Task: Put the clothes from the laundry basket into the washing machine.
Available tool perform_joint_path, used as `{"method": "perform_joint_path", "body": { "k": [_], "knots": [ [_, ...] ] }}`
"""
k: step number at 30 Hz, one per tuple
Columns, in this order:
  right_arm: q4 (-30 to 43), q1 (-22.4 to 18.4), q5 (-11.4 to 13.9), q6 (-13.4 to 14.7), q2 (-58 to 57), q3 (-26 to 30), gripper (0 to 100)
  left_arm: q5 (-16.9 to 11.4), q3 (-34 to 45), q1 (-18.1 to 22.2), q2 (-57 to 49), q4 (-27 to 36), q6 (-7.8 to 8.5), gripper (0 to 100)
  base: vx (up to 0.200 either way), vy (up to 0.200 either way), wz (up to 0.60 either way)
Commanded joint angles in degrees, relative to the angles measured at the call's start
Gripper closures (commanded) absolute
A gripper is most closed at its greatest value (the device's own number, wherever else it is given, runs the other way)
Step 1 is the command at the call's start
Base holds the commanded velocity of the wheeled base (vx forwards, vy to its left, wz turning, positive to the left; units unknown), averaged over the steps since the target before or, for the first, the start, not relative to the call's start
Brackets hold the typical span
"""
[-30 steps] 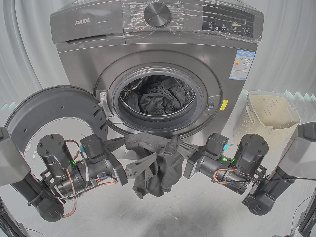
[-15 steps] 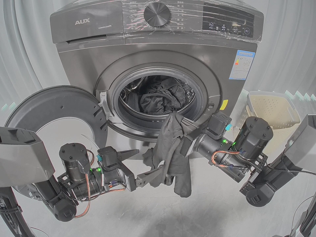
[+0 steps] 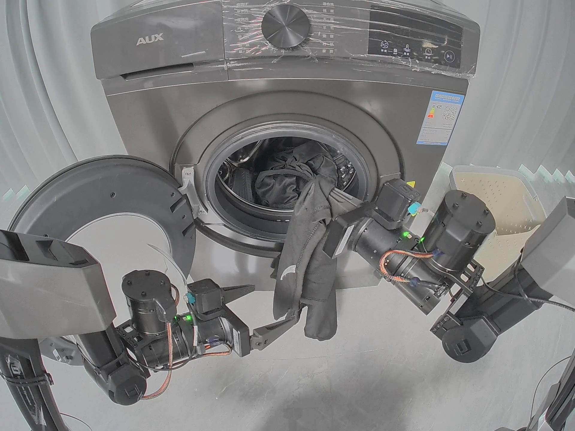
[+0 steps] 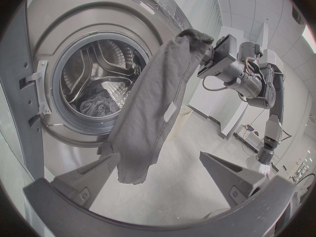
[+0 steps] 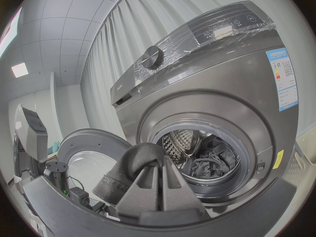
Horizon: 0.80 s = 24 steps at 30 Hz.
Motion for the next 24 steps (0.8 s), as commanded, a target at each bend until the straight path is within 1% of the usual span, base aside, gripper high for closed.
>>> {"method": "perform_joint_path", "body": {
  "k": [1,3,4,5,14,15,16,17,18,19,20,22,24],
  "knots": [
    [1.13,-0.14,-1.02,-0.07,0.18,-2.13,100,0.09,0.32,0.06,0.61,-0.03,0.47,0,0.0,0.0,0.0],
    [2.09,-0.05,-1.46,0.02,0.1,-3.01,100,0.27,0.23,0.41,1.57,-0.03,1.44,0,0.0,0.0,0.0],
    [2.18,-0.05,-1.46,0.02,0.01,-3.01,100,0.36,0.23,0.5,1.66,-0.03,1.52,0,0.0,0.0,0.0],
    [2.8,-0.05,-1.46,0.02,0.01,-3.63,100,0.8,-0.12,0.94,2.19,-0.03,2.14,0,0.0,0.0,0.0],
    [3.15,-0.14,-1.55,0.02,-0.34,-3.98,100,0.97,-3.38,1.29,5.18,-0.03,2.4,0,0.0,0.0,0.0],
    [3.24,-0.14,-1.64,0.02,-0.34,-3.98,100,0.97,-3.38,1.29,5.79,0.05,2.67,0,0.0,0.0,0.0],
    [3.15,-0.22,-1.64,0.02,-0.34,-3.98,100,0.97,-3.38,1.29,6.67,0.05,3.37,0,0.0,0.0,0.0],
    [3.15,-0.22,-1.64,0.02,-0.34,-3.98,100,0.97,-3.38,1.29,6.67,0.05,3.37,0,0.0,0.0,0.0],
    [3.15,-0.14,-1.64,0.02,-0.34,-4.07,100,0.97,-3.81,1.38,8.52,-0.03,4.69,0,0.0,0.0,0.0],
    [3.15,-0.14,-1.64,0.02,-0.34,-4.33,100,1.06,-4.52,1.64,9.57,-0.03,5.3,0,0.0,0.0,0.0],
    [3.15,-0.05,-1.64,0.02,-0.34,-4.51,100,1.06,-5.22,1.99,10.36,-0.03,5.57,0,0.0,0.0,0.0],
    [3.15,0.13,-1.64,0.02,-0.34,-4.59,100,1.06,-6.28,2.17,11.42,-0.03,5.57,0,0.0,0.0,0.0],
    [3.24,0.48,-2.17,0.02,-0.34,-4.59,100,1.06,-8.03,2.26,13.17,-0.03,5.57,0,0.0,0.0,0.0]
  ]
}}
